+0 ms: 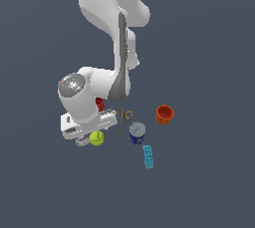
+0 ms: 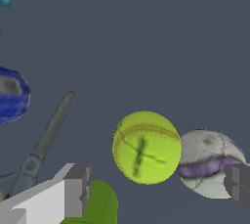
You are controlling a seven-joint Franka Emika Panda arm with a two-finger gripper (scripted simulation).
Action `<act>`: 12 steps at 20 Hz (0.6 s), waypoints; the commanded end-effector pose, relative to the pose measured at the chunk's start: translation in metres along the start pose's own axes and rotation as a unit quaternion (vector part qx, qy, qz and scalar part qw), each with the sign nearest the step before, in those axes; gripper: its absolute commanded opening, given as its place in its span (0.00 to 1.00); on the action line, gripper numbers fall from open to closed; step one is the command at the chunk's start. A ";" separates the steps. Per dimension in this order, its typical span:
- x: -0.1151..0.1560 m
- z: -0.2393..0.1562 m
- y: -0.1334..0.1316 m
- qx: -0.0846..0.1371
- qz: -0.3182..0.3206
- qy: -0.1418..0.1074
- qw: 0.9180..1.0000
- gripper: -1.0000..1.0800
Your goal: Pick up a designated object from a clutter of objects.
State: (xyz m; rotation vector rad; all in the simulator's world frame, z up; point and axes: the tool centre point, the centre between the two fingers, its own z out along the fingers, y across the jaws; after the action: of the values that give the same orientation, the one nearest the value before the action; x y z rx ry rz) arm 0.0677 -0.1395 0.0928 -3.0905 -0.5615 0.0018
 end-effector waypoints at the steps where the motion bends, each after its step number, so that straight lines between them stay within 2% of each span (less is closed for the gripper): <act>1: 0.000 0.000 0.000 0.000 0.000 0.000 1.000 0.96; 6: 0.000 0.010 0.000 0.000 0.000 0.000 1.000 0.96; 12: -0.001 0.041 0.000 0.000 -0.001 0.000 1.000 0.96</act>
State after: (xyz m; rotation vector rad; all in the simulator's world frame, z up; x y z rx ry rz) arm 0.0722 -0.1398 0.0675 -3.0952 -0.5689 -0.0217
